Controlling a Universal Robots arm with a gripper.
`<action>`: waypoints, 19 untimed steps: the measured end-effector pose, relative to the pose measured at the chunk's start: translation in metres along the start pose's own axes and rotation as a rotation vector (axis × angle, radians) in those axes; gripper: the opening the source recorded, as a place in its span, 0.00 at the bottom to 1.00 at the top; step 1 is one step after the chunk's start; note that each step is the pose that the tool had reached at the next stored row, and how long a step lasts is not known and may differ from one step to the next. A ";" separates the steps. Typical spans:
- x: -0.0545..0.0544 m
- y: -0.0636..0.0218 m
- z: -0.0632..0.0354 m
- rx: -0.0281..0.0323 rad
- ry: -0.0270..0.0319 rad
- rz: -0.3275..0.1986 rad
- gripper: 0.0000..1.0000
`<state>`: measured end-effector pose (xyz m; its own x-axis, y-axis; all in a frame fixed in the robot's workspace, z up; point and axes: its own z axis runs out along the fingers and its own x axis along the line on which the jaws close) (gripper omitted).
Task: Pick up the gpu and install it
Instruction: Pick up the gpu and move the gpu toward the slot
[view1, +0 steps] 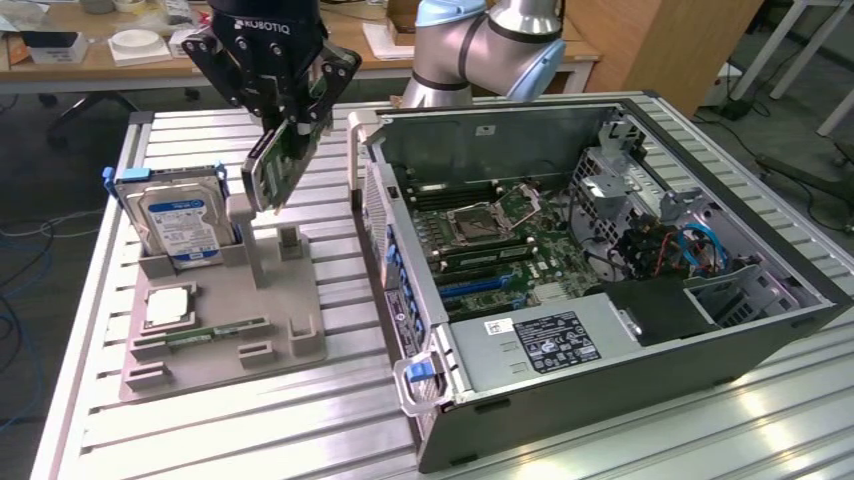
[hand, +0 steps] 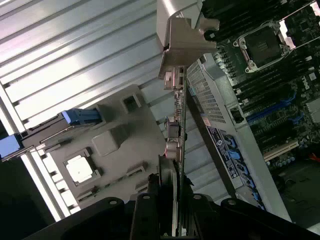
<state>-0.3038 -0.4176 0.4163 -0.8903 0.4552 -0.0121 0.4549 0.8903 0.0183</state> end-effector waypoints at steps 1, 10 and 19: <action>0.000 0.0000 0.0000 0.0000 0.0000 0.000 0.27; 0.000 0.0000 0.0000 0.0000 0.0000 0.000 0.27; 0.000 0.0002 0.0006 -0.0008 0.0011 -0.064 0.27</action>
<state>-0.3034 -0.4176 0.4157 -0.9175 0.3976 -0.0121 0.3974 0.9175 0.0184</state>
